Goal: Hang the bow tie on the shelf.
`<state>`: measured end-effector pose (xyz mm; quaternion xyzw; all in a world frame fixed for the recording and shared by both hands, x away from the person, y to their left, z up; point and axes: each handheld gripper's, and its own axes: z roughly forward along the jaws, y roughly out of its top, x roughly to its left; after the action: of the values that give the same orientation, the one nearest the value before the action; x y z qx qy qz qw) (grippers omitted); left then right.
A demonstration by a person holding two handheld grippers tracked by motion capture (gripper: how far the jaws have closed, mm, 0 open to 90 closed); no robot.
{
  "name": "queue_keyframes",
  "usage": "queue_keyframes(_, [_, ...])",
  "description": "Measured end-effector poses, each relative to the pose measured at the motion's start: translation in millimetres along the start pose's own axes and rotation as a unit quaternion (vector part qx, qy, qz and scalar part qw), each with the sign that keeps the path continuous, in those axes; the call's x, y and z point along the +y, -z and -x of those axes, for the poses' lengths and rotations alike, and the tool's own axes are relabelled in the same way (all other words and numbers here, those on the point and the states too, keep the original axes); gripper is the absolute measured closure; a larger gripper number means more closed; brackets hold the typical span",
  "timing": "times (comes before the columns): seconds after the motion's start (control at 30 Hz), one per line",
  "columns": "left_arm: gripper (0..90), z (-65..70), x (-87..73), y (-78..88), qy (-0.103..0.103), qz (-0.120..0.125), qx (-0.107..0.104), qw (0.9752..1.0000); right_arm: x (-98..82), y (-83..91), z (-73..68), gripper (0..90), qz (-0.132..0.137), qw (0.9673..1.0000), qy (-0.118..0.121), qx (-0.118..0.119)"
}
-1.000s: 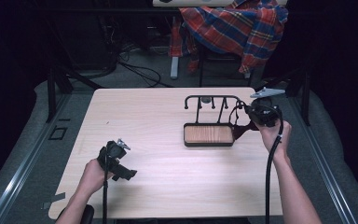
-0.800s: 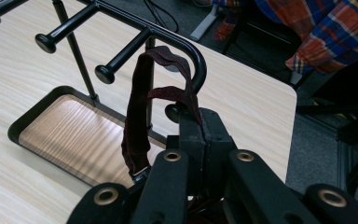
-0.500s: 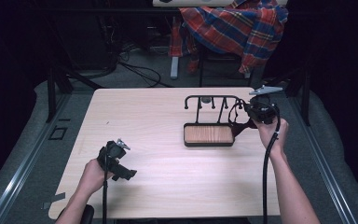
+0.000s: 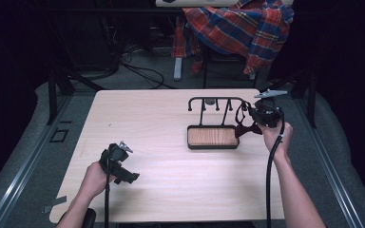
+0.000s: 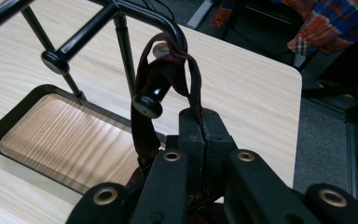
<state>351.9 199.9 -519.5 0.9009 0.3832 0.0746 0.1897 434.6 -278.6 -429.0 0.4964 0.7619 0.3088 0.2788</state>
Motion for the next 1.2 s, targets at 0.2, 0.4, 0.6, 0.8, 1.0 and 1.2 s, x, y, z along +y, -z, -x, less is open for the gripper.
queue_keyframes(0.2, [0.1, 0.2, 0.0, 0.1, -0.001, 0.0, 0.0, 1.0, -3.8, -5.4, 1.8, 89.0, -0.005, 1.0, 0.0, 0.002])
queue_keyframes(0.4, [0.1, 0.5, 0.0, 0.0, -0.002, -0.002, 0.001, 1.0, -6.1, -10.6, 0.4, 88.8, -0.016, 0.9998, 0.006, 0.009])
queue_keyframes(0.6, [0.1, 0.7, -0.1, 0.0, -0.002, -0.003, 0.002, 1.0, -8.4, -16.8, -3.2, 88.5, -0.025, 0.9994, 0.011, 0.019])
queue_keyframes(0.8, [0.2, 0.8, 0.0, 0.1, -0.003, -0.002, 0.001, 1.0, -9.7, -19.6, -4.4, 87.9, -0.032, 0.9991, 0.013, 0.024])
queue_keyframes(1.0, [0.2, 0.9, 0.0, 0.1, -0.003, -0.003, 0.001, 1.0, -9.5, -18.8, -3.6, 85.2, -0.03, 0.9991, 0.013, 0.026])
queue_keyframes(1.2, [0.2, 0.8, 0.0, 0.1, -0.003, -0.003, 0.001, 1.0, -9.2, -17.3, -2.3, 82.7, -0.027, 0.9992, 0.014, 0.027])
